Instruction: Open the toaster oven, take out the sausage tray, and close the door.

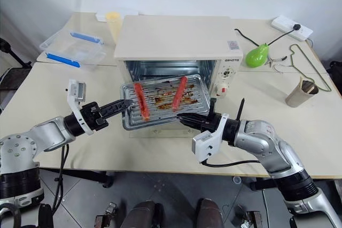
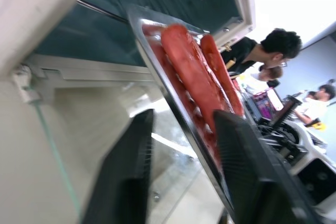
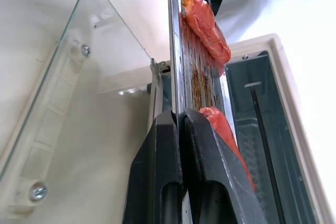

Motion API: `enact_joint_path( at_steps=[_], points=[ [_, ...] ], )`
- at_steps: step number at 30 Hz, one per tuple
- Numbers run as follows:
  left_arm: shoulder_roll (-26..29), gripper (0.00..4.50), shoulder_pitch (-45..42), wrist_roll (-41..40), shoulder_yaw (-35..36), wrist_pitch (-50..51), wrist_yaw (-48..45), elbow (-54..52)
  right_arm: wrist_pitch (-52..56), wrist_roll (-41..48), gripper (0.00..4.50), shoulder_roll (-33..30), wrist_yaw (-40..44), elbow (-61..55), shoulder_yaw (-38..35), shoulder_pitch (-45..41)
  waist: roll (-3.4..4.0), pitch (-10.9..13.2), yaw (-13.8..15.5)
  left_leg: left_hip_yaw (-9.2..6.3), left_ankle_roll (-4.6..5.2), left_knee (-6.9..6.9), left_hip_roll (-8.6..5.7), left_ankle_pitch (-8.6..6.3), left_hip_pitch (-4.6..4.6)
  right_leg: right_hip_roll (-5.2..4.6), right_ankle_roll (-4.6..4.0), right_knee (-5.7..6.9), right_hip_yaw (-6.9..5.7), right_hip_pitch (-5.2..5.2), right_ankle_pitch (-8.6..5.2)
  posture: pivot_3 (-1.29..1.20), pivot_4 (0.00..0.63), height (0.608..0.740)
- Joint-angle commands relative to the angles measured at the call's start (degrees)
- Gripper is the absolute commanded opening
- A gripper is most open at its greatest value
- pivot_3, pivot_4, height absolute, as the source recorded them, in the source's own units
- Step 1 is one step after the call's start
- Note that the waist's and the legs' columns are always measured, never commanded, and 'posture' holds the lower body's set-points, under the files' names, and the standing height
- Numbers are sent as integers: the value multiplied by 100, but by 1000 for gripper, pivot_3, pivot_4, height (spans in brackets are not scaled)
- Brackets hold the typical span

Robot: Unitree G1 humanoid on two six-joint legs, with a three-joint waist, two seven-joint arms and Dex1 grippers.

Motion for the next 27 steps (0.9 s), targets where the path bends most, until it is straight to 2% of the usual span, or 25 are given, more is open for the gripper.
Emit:
enact_joint_path(
  at_steps=[1, 3, 5, 11, 15, 17, 22, 27],
  points=[
    [-15, 506, -96, -413, -76, 133, 270, -42, -148, 200, 107, -22, -62, -64, -159, -108, 0, 0, 6, 0, 0, 0, -1, 0, 0, 0, 0, 0, 1, 0, 0, 0, 150, 740],
    [52, 32, -111, -580, -203, 295, 412, -26, -185, 214, 107, -11, -43, -52, -160, -125, 0, 0, 6, 0, 0, 1, -2, 0, 0, 0, 0, -2, 2, 1, 0, 0, 150, 740],
    [118, 12, -119, -739, -294, 404, 528, -8, -217, 210, 107, 2, -24, -31, -164, -140, 0, 0, -2, 0, 0, 1, -4, 0, 1, 0, 0, -1, 2, 1, 0, 0, 150, 740],
    [373, 12, 26, -2455, -585, 360, 1330, 425, -236, 467, 107, -18, 143, -4, -156, -203, 0, 0, -6, -2, 0, 0, 0, 0, 2, 0, 0, -1, 2, 1, 0, 0, 150, 740],
    [944, 12, 249, -3156, -1036, 402, 1746, 440, -203, 644, 107, -24, 292, -35, -146, -197, 0, 0, -7, -6, 0, 0, 5, 0, 3, -1, 0, 2, 7, 1, 0, 0, 150, 740],
    [1116, 12, 346, -3275, -1176, 456, 1638, 434, -147, 773, 107, -3, 397, -73, -132, -185, 0, 0, -5, -6, 0, 0, 4, 0, 3, -1, 0, 1, 10, 1, 0, 0, 150, 740],
    [1044, 12, 548, -3284, -1153, 220, 1755, 415, -22, 1049, 107, 18, 663, -114, -98, -162, 0, 0, 4, -7, 0, 0, 1, 0, 4, 0, 0, -2, 13, 6, 0, 0, 150, 740],
    [618, 12, 777, -3284, -799, 100, 1931, 512, 339, 1601, 107, -28, 1077, -247, -119, -75, 0, 0, -1, -6, 0, 0, -4, 0, 5, 1, 0, -1, 12, 7, 0, 0, 150, 740]
  ],
)
